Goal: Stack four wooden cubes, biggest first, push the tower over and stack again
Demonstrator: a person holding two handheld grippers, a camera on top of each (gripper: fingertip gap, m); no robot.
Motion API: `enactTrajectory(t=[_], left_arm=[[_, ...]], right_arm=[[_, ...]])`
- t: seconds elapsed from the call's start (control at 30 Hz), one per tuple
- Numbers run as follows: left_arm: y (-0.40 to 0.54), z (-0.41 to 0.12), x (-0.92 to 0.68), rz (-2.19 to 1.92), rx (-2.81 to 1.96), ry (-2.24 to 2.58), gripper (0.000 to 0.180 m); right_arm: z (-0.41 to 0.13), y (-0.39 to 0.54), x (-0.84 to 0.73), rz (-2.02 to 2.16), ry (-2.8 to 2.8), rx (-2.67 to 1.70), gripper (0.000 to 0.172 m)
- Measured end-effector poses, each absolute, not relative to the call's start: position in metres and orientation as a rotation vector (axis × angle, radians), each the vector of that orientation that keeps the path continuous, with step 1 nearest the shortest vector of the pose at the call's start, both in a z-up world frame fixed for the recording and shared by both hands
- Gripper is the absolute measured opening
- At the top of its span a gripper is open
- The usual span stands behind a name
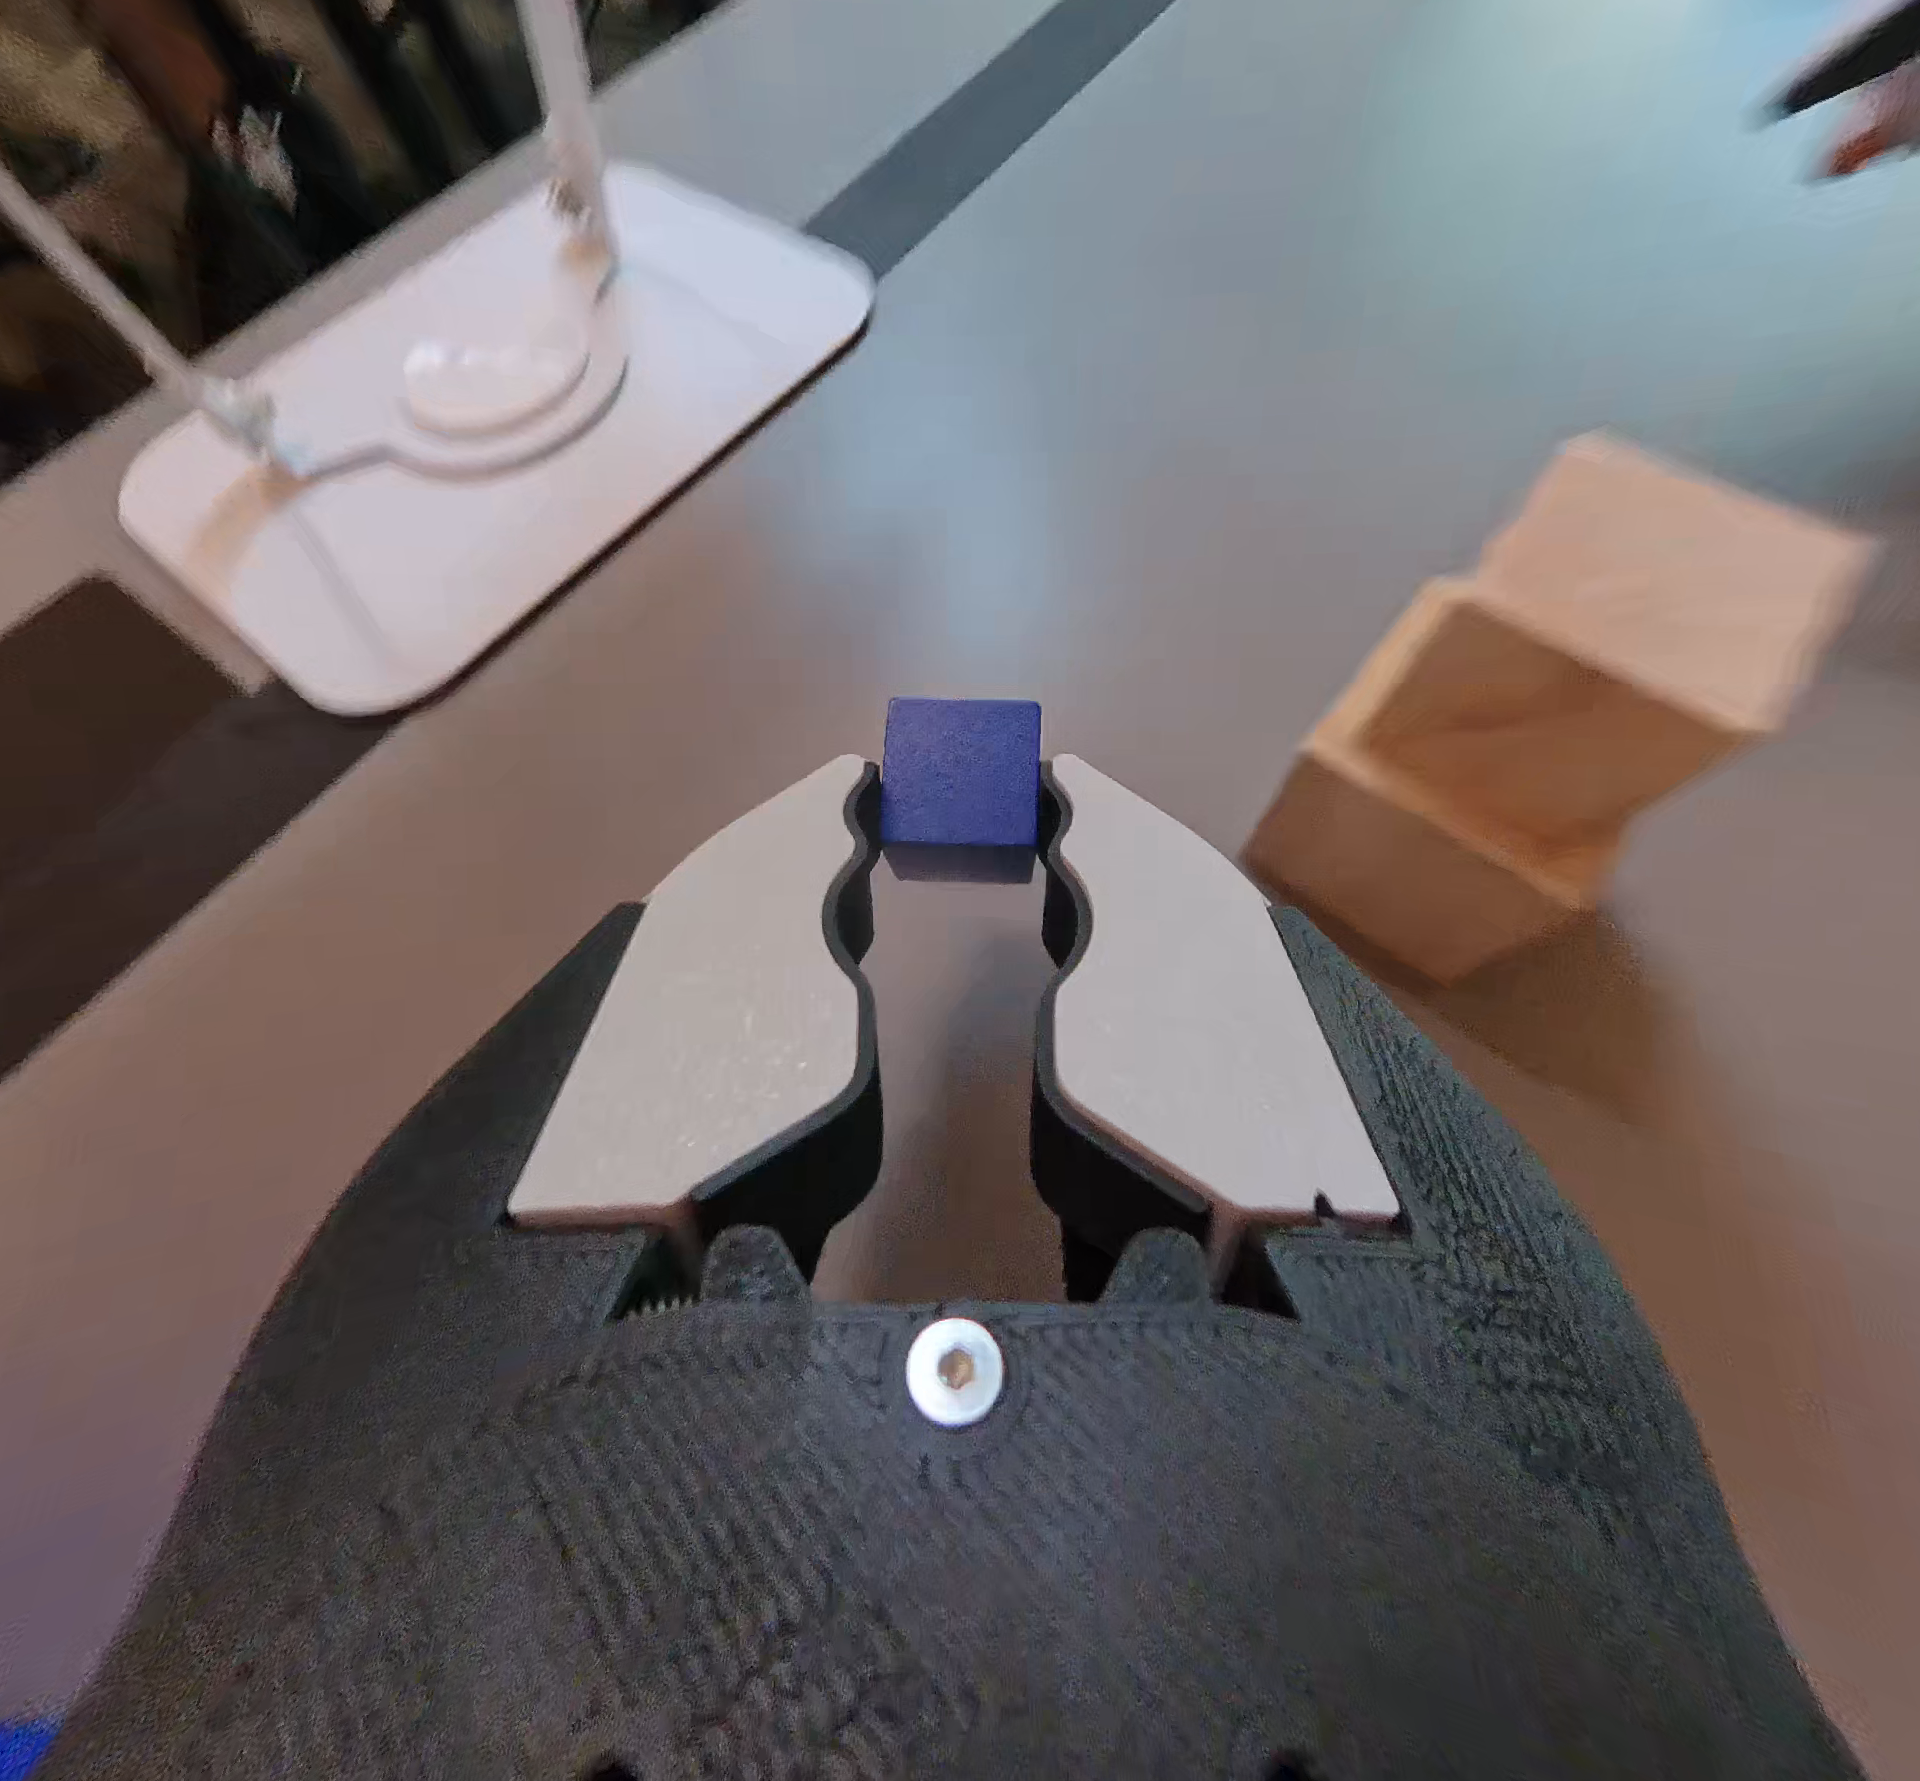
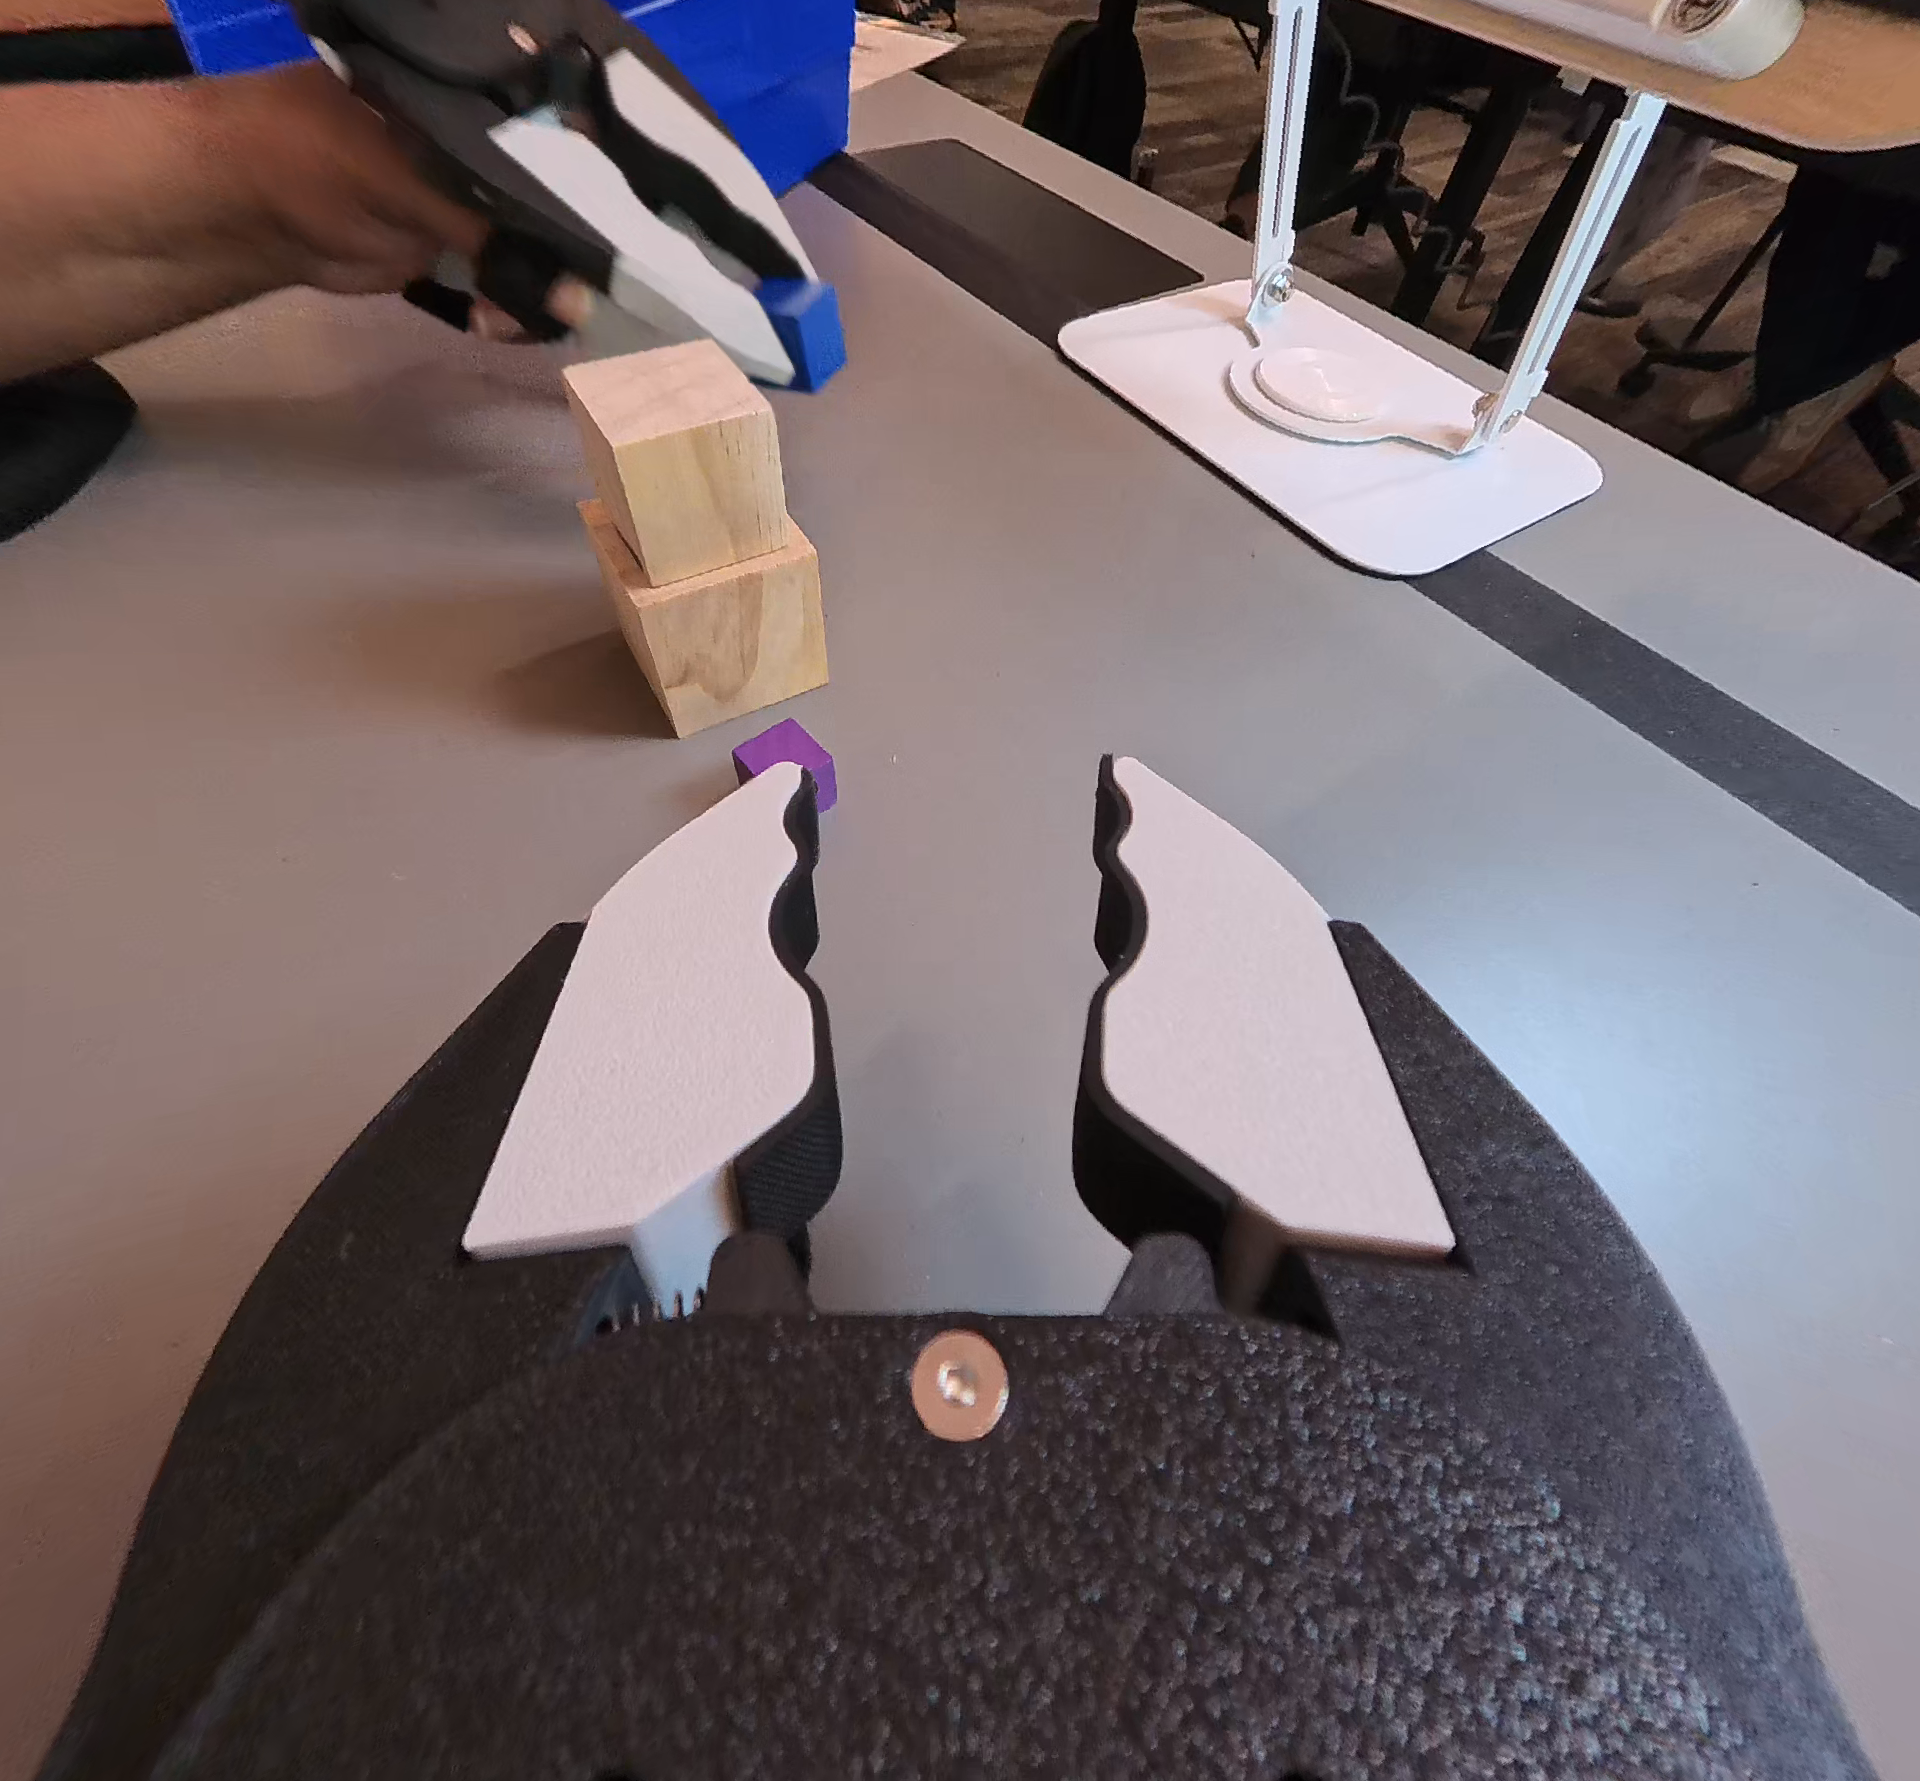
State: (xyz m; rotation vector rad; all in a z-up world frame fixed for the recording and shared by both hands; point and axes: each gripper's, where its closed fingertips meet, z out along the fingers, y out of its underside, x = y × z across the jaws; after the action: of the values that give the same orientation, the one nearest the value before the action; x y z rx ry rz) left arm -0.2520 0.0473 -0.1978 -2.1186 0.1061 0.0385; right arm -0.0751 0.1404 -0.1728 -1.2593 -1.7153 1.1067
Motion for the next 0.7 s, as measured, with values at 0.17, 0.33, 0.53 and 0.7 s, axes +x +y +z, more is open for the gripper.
enactTrajectory(t=[0.17,0.33,0.53,0.7], left_arm=[[0.036,-0.14,-0.196,-0.104,-1.91,0.431,0.029],[0.032,-0.127,-0.163,-0.249,-1.897,0.601,0.029],[0.045,-0.131,-0.152,-0.333,-1.937,0.707,0.029],[0.053,-0.141,-0.149,-0.374,-1.989,0.768,0.029]], right_arm=[[-0.173,0.137,-0.075,1.122,-1.73,-1.245,0.051],[-0.17,0.116,-0.071,1.196,-1.798,-1.148,0.053],[-0.177,0.096,-0.066,1.225,-1.906,-1.064,0.058],[-0.18,0.093,-0.063,1.222,-1.939,-1.051,0.058]])
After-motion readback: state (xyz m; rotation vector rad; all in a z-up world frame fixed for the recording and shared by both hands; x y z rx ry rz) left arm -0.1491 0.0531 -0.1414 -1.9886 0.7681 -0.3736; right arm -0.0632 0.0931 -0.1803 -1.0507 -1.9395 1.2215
